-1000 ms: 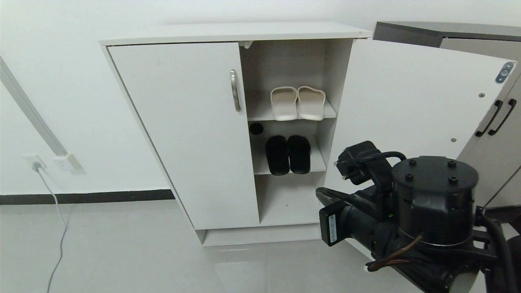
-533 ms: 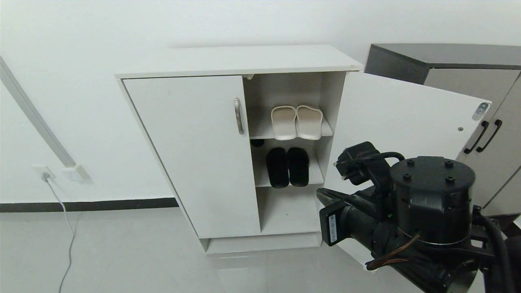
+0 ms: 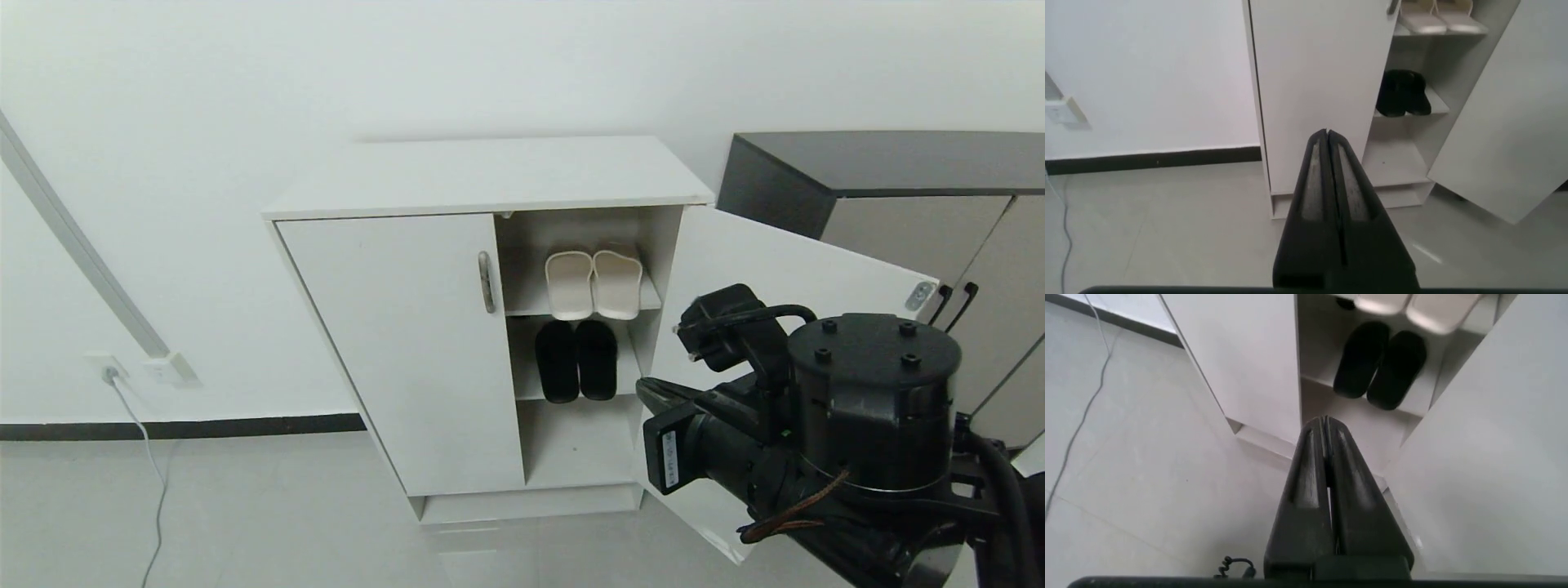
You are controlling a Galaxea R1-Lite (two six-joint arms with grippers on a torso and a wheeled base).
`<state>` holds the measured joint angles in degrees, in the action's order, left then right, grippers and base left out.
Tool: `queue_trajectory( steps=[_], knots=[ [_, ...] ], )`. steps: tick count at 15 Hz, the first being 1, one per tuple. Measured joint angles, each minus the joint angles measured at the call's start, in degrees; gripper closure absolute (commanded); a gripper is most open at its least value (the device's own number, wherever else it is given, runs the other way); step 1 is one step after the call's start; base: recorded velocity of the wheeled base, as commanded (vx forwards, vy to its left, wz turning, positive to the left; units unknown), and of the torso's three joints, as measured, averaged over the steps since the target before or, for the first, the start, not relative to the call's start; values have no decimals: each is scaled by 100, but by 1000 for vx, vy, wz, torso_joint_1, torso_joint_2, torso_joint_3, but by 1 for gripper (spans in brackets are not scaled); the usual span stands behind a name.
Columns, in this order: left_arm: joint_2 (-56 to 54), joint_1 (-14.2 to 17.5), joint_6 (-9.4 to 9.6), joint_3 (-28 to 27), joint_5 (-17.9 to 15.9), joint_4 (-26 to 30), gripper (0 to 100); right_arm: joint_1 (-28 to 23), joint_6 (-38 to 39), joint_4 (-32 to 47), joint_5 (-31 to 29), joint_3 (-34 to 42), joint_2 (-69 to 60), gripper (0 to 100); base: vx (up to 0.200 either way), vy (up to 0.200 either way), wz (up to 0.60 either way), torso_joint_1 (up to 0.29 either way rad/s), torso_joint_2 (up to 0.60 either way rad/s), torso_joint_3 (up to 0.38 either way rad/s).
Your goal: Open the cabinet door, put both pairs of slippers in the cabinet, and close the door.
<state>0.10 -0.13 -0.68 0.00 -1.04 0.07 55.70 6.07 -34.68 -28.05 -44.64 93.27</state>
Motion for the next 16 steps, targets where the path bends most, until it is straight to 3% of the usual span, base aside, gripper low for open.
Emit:
queue_trajectory(
  steps=[16],
  knots=[
    [0, -5, -2, 0, -2, 2, 100, -7, 6, 0, 9, 18, -2, 100, 0, 0, 0, 228, -546, -319]
  ],
)
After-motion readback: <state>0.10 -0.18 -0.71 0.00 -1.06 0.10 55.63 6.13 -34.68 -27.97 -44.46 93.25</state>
